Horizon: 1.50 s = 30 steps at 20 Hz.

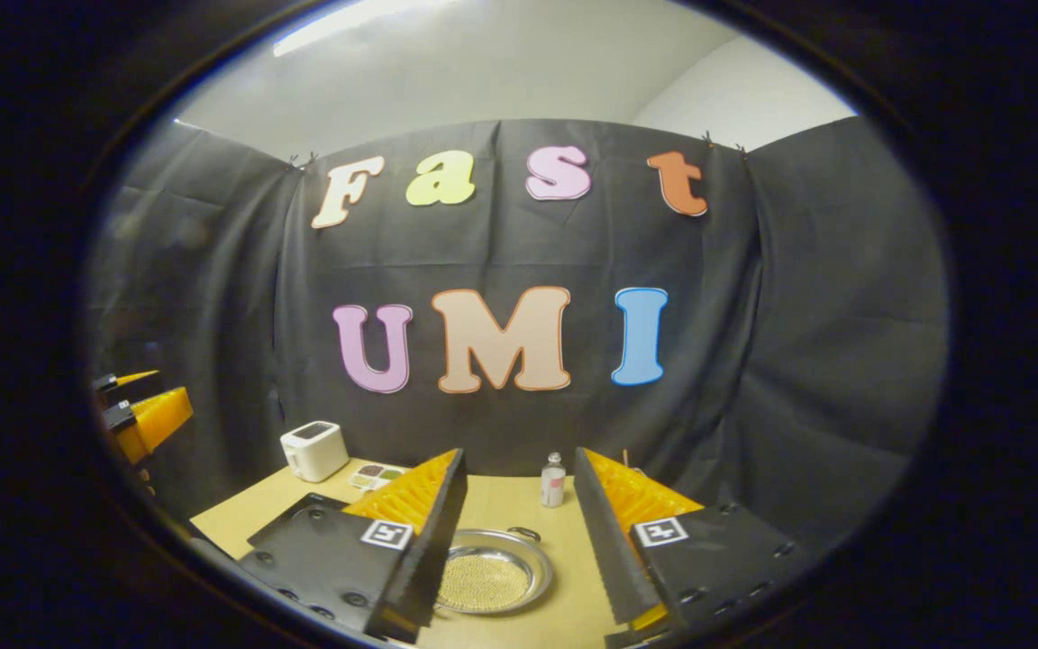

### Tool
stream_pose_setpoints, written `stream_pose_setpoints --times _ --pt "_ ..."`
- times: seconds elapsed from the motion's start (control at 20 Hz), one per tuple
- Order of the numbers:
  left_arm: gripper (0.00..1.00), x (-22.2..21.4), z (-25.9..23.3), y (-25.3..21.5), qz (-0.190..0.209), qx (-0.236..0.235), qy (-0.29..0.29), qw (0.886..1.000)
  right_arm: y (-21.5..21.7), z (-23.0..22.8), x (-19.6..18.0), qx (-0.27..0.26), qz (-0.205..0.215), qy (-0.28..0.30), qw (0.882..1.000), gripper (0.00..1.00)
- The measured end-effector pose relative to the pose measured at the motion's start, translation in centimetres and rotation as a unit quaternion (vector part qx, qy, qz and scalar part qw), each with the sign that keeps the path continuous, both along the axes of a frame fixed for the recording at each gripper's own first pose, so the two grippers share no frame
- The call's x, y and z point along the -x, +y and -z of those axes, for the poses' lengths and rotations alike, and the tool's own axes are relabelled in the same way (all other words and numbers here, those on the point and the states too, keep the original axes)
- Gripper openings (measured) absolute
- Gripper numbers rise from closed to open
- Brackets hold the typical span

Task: First push the handle of the pot to place it horizontally, then grasp the pot with both hands and set it on the induction cooktop.

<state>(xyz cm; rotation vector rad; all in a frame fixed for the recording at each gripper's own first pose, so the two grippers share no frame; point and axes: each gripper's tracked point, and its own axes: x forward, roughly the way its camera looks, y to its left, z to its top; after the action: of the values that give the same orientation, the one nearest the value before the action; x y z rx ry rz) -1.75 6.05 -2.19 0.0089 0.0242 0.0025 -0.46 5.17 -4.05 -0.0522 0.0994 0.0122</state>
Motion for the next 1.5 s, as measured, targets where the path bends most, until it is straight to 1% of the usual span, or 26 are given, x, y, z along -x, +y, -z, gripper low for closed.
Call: stream_pose_setpoints --times 0.15,0.2,0.25,0.35,0.4,0.45,0.5,0.55,0.65,0.7,0.75,0.8,0.85,0.95,1.0,1.05,1.1,1.15,1.2,1.25,1.3,1.35,1.5 --pt "0.95 -0.1 0.3 0.6 -0.002 -0.002 0.001 1.000 0.7 1.2 0.2 -0.001 -0.002 0.013 1.000 0.41" --pt "0.95 -0.3 0.6 0.7 -0.005 -0.002 0.003 1.000 0.2 1.9 -0.2 0.006 0.008 0.023 1.000 0.36" --pt "0.95 -0.6 0.7 0.8 -0.009 -0.001 0.005 1.000 0.1 2.2 -0.6 0.011 0.006 0.029 0.999 0.26" --pt "0.95 -1.5 1.3 0.7 -0.017 0.002 0.012 1.000 0.8 3.8 -1.3 0.008 -0.012 0.045 0.999 0.06" --pt "0.95 -2.0 1.6 0.7 -0.022 0.002 0.018 1.000 0.5 4.3 -1.7 0.013 -0.015 0.055 0.998 0.06" --pt "0.95 -2.2 1.6 0.6 -0.025 0.002 0.021 0.999 0.2 4.7 -2.1 0.016 -0.017 0.059 0.998 0.02" --pt "0.95 -2.7 1.3 0.1 -0.024 0.002 0.016 1.000 0.2 5.3 -2.6 0.010 -0.023 0.067 0.997 0.02" --pt "0.95 -3.1 1.1 -0.3 -0.023 -0.003 0.016 1.000 -0.2 6.1 -3.0 0.001 -0.022 0.078 0.997 0.04" --pt "0.95 -3.9 1.4 -0.9 -0.023 -0.016 0.020 0.999 -0.5 7.9 -3.4 -0.023 -0.033 0.097 0.994 0.08" --pt "0.95 -4.2 1.8 -1.4 -0.022 -0.020 0.024 0.999 -0.7 8.5 -3.7 -0.028 -0.038 0.101 0.994 0.02" --pt "0.95 -4.3 2.0 -2.0 -0.020 -0.021 0.021 0.999 -1.0 9.2 -4.0 -0.031 -0.045 0.101 0.993 0.05" --pt "0.96 -4.7 1.9 -2.3 -0.020 -0.023 0.019 0.999 -1.4 10.3 -4.2 -0.029 -0.045 0.106 0.993 0.04" --pt "0.95 -4.8 2.3 -2.4 -0.022 -0.027 0.030 0.999 -1.6 11.5 -4.2 -0.032 -0.045 0.122 0.991 0.02" --pt "0.95 -5.0 2.4 -3.1 -0.013 -0.019 0.023 0.999 -1.5 12.8 -4.3 -0.044 -0.044 0.133 0.989 0.02" --pt "0.95 -5.6 2.5 -3.3 -0.009 -0.018 0.025 0.999 -1.4 14.0 -4.2 -0.042 -0.043 0.147 0.987 0.02" --pt "0.95 -6.1 2.9 -3.1 -0.005 -0.017 0.030 0.999 -1.2 15.0 -4.0 -0.041 -0.045 0.159 0.985 0.05" --pt "0.96 -6.5 3.5 -3.0 -0.001 -0.015 0.031 0.999 -0.8 15.8 -3.9 -0.042 -0.047 0.168 0.984 0.05" --pt "0.96 -7.1 3.5 -2.9 0.005 -0.012 0.028 1.000 -0.5 16.5 -3.9 -0.046 -0.043 0.175 0.983 0.05" --pt "0.96 -7.9 3.7 -2.7 0.013 -0.010 0.023 1.000 -0.5 17.5 -4.0 -0.049 -0.032 0.186 0.981 0.02" --pt "0.96 -8.6 3.9 -2.6 0.024 -0.008 0.024 0.999 -0.5 18.4 -4.1 -0.050 -0.017 0.196 0.979 0.05" --pt "0.95 -9.2 4.4 -2.5 0.037 -0.010 0.026 0.999 -0.4 19.3 -3.9 -0.052 -0.004 0.204 0.978 0.02" --pt "0.96 -10.0 4.6 -2.2 0.048 -0.010 0.022 0.999 -0.1 20.2 -3.8 -0.049 0.008 0.213 0.976 0.05" --pt "0.95 -12.0 6.7 -1.4 0.085 -0.006 0.033 0.996 1.5 23.3 -3.2 -0.037 0.034 0.246 0.968 0.05"
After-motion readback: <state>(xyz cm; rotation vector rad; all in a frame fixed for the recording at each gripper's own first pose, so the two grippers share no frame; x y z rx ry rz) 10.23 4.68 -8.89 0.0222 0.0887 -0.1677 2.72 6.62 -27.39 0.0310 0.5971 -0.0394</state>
